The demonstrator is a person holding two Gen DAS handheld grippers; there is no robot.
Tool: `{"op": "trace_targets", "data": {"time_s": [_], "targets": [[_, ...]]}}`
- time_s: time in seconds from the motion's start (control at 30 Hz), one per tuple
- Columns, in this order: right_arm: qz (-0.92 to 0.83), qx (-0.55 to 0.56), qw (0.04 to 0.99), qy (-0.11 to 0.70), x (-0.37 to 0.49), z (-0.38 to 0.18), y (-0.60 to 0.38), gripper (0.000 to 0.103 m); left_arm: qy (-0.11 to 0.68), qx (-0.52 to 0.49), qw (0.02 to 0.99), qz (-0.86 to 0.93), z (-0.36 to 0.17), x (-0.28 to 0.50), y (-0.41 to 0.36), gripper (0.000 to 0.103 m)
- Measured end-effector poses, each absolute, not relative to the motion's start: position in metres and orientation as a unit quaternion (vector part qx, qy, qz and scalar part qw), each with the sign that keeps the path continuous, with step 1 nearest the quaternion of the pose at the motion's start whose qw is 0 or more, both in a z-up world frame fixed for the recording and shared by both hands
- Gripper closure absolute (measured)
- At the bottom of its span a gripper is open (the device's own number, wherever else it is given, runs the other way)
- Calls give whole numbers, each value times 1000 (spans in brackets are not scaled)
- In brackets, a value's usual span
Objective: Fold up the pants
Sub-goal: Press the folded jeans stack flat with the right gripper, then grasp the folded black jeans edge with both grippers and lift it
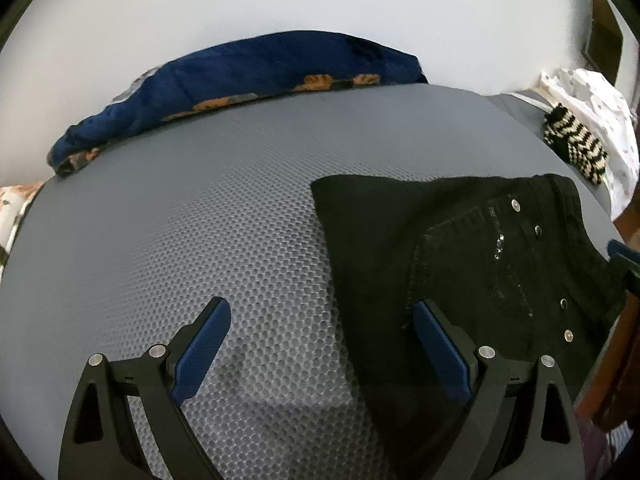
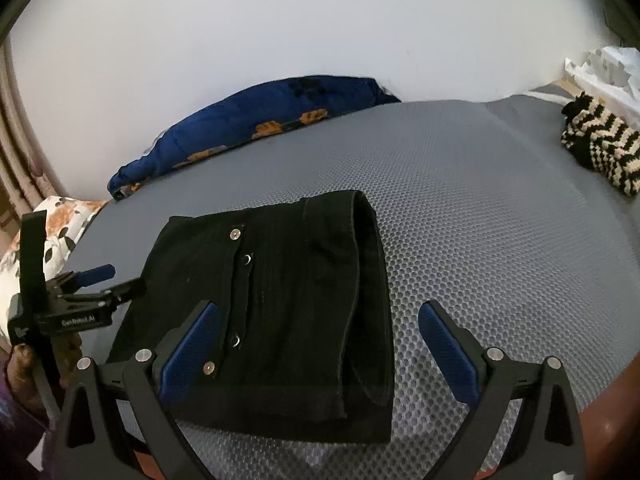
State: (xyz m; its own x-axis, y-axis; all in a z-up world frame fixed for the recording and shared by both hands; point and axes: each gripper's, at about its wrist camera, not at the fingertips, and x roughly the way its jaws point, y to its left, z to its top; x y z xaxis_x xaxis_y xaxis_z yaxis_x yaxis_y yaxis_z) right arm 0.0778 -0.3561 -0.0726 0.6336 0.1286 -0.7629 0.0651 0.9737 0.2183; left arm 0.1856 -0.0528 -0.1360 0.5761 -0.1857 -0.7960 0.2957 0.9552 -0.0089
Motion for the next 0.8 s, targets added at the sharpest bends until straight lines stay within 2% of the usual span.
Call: {"op": "trace_targets", "data": {"time_s": [0.3, 0.6, 0.8], "targets": [[55, 141, 876, 457, 97, -92, -366, 4, 472, 4, 864, -177, -143, 203, -47, 10], [80, 245, 840, 477, 100, -122, -402, 3, 515, -69, 805, -287, -158, 225, -41, 10], [140, 236, 833, 481, 106, -122, -393, 2, 522, -44, 781, -340, -162, 230, -62, 10]]}}
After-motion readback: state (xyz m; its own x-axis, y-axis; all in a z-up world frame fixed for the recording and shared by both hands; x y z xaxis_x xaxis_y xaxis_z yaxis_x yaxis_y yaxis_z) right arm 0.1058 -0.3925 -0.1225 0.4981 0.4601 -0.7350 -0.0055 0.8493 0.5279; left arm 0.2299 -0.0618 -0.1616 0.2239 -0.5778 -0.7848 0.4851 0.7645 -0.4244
